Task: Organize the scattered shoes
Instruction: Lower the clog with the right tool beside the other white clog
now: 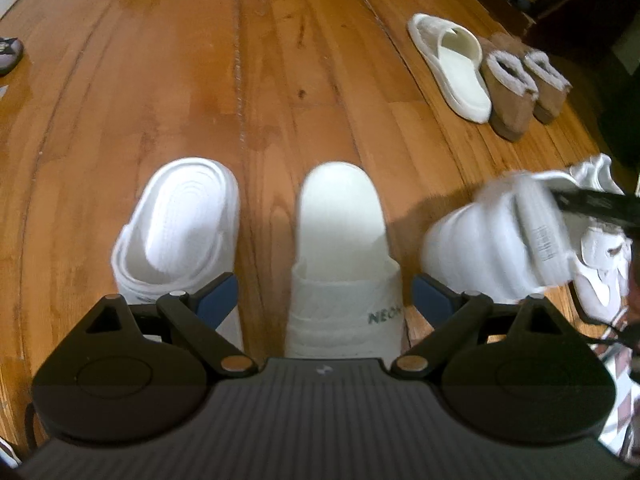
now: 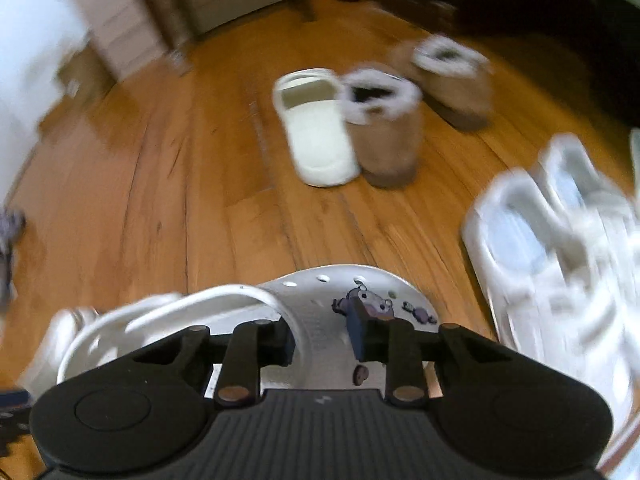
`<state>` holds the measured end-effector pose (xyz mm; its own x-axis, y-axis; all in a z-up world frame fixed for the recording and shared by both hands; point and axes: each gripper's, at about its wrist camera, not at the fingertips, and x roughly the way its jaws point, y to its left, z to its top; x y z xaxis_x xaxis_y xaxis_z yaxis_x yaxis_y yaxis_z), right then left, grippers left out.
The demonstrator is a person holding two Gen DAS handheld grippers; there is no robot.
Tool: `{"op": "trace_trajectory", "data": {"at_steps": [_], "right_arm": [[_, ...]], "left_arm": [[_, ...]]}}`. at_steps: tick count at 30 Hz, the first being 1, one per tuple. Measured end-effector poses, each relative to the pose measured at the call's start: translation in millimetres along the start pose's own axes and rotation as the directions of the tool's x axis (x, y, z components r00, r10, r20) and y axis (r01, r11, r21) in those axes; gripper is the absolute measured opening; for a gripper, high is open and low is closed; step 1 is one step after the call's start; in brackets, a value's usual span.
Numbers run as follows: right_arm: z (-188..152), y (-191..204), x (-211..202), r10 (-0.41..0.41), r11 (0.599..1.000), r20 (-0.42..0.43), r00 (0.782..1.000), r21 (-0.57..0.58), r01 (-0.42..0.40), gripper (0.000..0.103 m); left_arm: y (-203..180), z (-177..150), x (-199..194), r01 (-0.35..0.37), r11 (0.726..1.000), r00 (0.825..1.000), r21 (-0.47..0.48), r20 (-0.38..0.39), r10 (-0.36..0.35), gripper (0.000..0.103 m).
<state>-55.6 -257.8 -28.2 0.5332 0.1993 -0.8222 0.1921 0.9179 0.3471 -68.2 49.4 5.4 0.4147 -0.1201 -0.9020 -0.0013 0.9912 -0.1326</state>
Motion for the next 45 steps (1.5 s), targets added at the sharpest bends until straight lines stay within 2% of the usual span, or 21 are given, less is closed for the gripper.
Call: {"op": "trace_trajectory", "data": {"at_steps": [4,9,12,16,18,19,20,22,23,27,29,31,34,37,42,43,45], "right_arm": [[-10.9,-35.5,-20.1,0.093,0.974,-0.067,0.993,0.213,-0.077,0.020],[-21.5,-69.8,-40.7,0.182,0.895,-0.148,0.972,0.435,-0.102,0.020],[-27.3,-79.8,-52.8,0.190,0.857,-0.164,0.968,0.508,-0.082,0.019],[-31.2,-80.0,-68.7,0.153,0.835,-0.176,0.972,0.550,-0.032,0.020],[-33.2,-81.1,-67.2,0.173,0.816,-0.157,0.972,0.576,-0.052,0.026],[-32.9,-79.5,-64.6,0.183,0.818,-0.147,0.972,0.572,-0.068,0.036],[-32.2,-77.1,-61.6,0.193,0.823,-0.136,0.972,0.561,-0.085,0.052],[-31.8,-68.3,-58.5,0.187,0.856,-0.094,0.978,0.504,-0.115,0.070],[-32.2,-62.2,-56.7,0.196,0.871,-0.064,0.979,0.469,-0.144,0.073],[-31.3,-29.5,-45.3,0.121,0.961,-0.024,0.992,0.254,-0.111,0.073],[-32.8,-16.3,-39.0,0.089,0.988,0.015,0.996,0.124,-0.090,0.074],[-33.1,-7.1,-32.4,0.077,0.997,0.036,0.996,0.025,-0.078,0.075],[-33.1,10.4,-15.9,0.081,0.987,0.024,0.996,-0.138,-0.077,0.075],[-35.9,26.1,1.4,0.078,0.953,-0.019,0.997,-0.292,-0.080,0.077],[-37.7,43.3,19.3,0.008,0.894,-0.048,0.999,-0.446,-0.028,0.080],[-38.9,47.2,22.5,-0.006,0.876,-0.041,0.999,-0.483,-0.015,0.081],[-40.3,53.3,29.5,-0.022,0.841,-0.024,0.999,-0.542,0.006,0.091]], "left_arm": [[5.6,0.8,1.1,0.010,1.000,1.000,-0.016,-0.001,-0.010,0.094],[7.5,1.6,6.5,0.014,1.000,1.000,-0.024,-0.015,-0.015,0.094],[5.6,0.9,10.6,0.004,1.000,1.000,-0.021,-0.023,-0.004,0.094],[0.8,0.2,17.4,-0.003,1.000,0.999,-0.006,-0.038,0.003,0.094],[-0.9,-0.2,20.3,0.006,1.000,0.999,-0.006,-0.046,-0.006,0.094],[-1.7,-0.3,20.9,0.006,1.000,0.999,-0.003,-0.047,-0.006,0.094],[-1.4,-0.6,20.6,0.005,1.000,0.999,0.004,-0.048,-0.005,0.094],[-2.0,-0.6,21.2,-0.001,1.000,0.999,0.008,-0.050,0.001,0.094],[-1.8,-0.7,21.6,-0.004,1.000,0.999,0.008,-0.051,0.004,0.094],[2.0,-1.4,22.5,-0.020,1.000,0.998,0.007,-0.054,0.021,0.094],[5.6,-1.8,24.2,-0.035,0.999,0.998,-0.001,-0.058,0.035,0.094],[8.9,-2.3,26.8,-0.049,0.999,0.997,-0.005,-0.067,0.049,0.094],[10.9,-2.9,30.4,-0.045,0.999,0.996,-0.005,-0.080,0.044,0.094],[6.9,-3.8,32.6,-0.057,0.998,0.994,0.016,-0.087,0.058,0.094],[-0.4,-4.0,36.6,-0.016,0.999,0.995,0.032,-0.100,0.020,0.094],[-1.9,-4.1,37.5,-0.007,0.999,0.995,0.034,-0.103,0.010,0.094],[-4.2,-4.6,41.2,0.007,0.999,0.994,0.035,-0.114,-0.003,0.094]]}}
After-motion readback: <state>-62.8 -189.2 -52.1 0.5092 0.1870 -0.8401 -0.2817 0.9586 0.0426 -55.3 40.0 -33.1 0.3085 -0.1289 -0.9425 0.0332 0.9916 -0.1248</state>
